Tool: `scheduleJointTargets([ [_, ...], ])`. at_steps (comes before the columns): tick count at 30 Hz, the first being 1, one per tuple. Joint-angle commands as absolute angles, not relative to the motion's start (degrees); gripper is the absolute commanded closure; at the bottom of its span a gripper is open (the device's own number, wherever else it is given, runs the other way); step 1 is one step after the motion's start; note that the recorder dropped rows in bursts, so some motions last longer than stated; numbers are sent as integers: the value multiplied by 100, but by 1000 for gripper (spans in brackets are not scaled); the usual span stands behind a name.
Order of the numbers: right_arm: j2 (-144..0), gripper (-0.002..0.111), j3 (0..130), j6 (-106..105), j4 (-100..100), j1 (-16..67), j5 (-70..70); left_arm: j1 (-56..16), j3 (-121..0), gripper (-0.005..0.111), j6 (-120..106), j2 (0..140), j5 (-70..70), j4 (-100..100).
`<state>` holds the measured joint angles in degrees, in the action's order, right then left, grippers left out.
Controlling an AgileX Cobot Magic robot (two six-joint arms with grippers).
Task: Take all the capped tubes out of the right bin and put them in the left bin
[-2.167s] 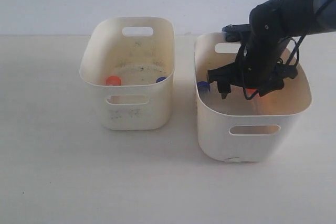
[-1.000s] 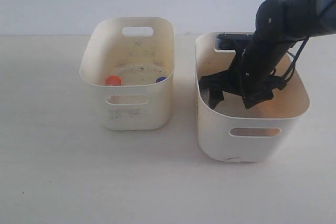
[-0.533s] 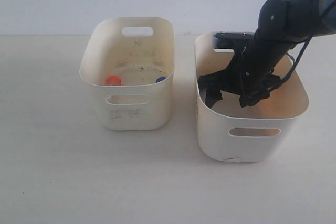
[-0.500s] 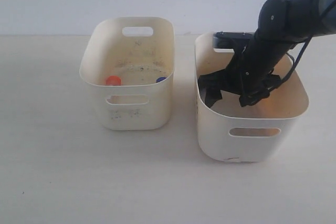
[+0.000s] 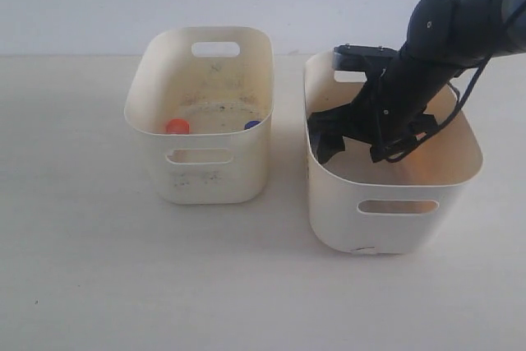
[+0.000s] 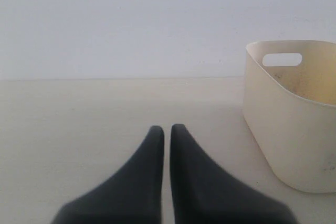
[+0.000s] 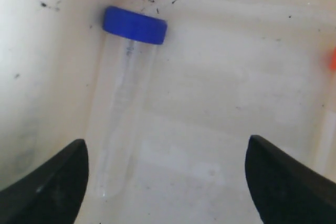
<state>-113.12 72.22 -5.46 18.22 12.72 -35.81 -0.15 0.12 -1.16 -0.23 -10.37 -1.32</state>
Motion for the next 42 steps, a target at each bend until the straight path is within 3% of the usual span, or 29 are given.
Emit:
scheduleJointTargets([
  [1,-11266,31,7209,-603,1833,1256,-3541,-56,0,103,-92,0,-998,-151],
  [42,-11700,31,7209,-284,2276,1267,-3670,-56,0,103,-92,0,-998,-151],
])
